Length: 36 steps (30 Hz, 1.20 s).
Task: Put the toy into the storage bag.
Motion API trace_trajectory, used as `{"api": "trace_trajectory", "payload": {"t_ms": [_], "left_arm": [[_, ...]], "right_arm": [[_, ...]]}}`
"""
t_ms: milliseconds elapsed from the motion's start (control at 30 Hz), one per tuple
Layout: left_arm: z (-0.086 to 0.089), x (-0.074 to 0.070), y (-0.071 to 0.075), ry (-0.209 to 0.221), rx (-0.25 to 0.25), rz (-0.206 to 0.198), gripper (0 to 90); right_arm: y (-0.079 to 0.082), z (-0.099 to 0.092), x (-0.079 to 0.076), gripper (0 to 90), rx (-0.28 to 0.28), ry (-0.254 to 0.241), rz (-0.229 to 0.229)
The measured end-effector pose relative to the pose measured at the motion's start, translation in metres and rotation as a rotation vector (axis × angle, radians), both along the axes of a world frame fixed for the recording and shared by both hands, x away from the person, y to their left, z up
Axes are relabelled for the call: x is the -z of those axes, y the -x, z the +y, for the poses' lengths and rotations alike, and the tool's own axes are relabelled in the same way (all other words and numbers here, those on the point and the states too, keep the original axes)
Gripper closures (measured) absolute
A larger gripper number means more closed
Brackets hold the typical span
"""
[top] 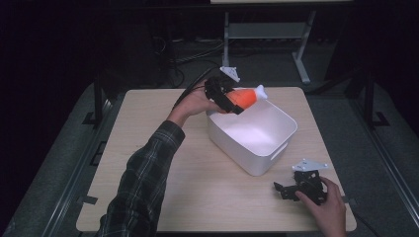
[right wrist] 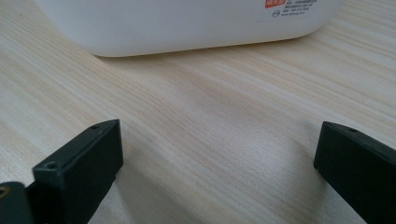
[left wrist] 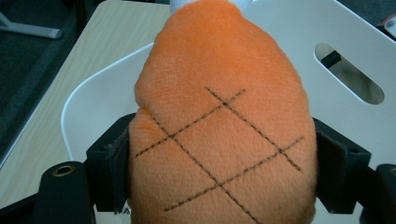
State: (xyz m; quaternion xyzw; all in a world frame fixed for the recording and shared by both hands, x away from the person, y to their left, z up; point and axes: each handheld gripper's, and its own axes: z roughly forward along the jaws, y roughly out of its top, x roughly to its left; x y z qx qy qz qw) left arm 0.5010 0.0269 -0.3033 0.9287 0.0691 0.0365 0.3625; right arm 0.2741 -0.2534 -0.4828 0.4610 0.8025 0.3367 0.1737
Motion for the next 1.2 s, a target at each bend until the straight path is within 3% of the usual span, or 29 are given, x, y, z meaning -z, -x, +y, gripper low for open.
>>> {"api": "trace_trajectory", "payload": {"t_ms": [167, 467, 767, 1100, 1200], "left_arm": [[-0.01, 0.006, -0.002, 0.002, 0.02, 0.011, 20.4], [-0.02, 0.019, -0.002, -0.041, 0.055, 0.015, 19.6], [-0.021, 0.027, -0.005, -0.083, 0.059, 0.022, 18.6], [-0.02, 0.028, -0.006, -0.099, 0.05, 0.01, 14.8], [-0.018, 0.027, -0.006, -0.084, 0.044, 0.012, 13.8]], "right_arm": [[0.0, 0.0, 0.0, 0.7, 0.0, 0.0, 0.0], [0.0, 0.0, 0.0, 0.7, -0.001, 0.001, -0.001], [0.0, 0.0, 0.0, 0.7, 0.0, 0.0, -0.001], [0.0, 0.0, 0.0, 0.7, 0.0, 0.001, -0.001], [0.0, 0.0, 0.0, 0.7, 0.0, 0.001, -0.001]]}}
